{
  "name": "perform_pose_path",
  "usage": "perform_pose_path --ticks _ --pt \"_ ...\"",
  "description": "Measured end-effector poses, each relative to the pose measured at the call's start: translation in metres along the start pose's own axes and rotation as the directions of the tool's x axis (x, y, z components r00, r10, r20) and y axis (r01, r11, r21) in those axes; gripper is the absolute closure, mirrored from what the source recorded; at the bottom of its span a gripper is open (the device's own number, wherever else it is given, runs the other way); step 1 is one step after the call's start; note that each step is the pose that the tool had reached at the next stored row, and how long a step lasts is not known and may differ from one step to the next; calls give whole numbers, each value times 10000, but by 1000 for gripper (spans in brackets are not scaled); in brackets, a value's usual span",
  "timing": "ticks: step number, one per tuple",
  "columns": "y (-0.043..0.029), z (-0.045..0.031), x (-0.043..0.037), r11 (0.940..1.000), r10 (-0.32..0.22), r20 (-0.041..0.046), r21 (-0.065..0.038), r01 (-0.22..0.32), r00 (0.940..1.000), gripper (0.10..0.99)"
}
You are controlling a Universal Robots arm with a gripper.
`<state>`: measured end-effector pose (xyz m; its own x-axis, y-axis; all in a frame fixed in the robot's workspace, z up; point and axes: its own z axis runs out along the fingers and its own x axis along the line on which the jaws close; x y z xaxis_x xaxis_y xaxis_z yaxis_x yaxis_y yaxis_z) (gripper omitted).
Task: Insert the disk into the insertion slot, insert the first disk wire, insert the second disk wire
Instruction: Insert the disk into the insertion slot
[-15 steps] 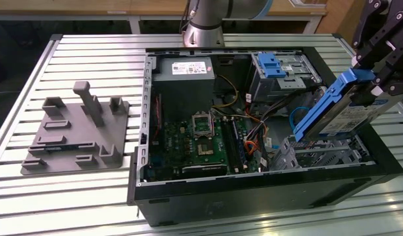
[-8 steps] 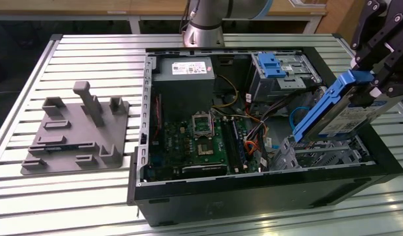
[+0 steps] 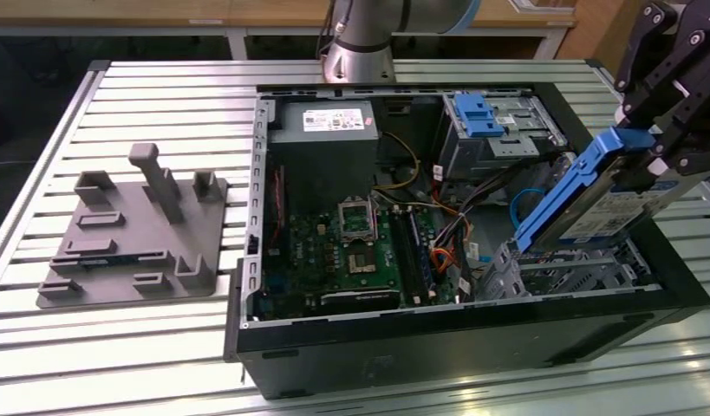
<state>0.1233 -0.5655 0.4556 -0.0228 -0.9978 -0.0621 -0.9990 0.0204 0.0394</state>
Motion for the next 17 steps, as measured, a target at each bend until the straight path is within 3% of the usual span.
perform_pose_path --ticks 17 --pt "-6 115 5 10000 0 -1 0 0 10000 725"
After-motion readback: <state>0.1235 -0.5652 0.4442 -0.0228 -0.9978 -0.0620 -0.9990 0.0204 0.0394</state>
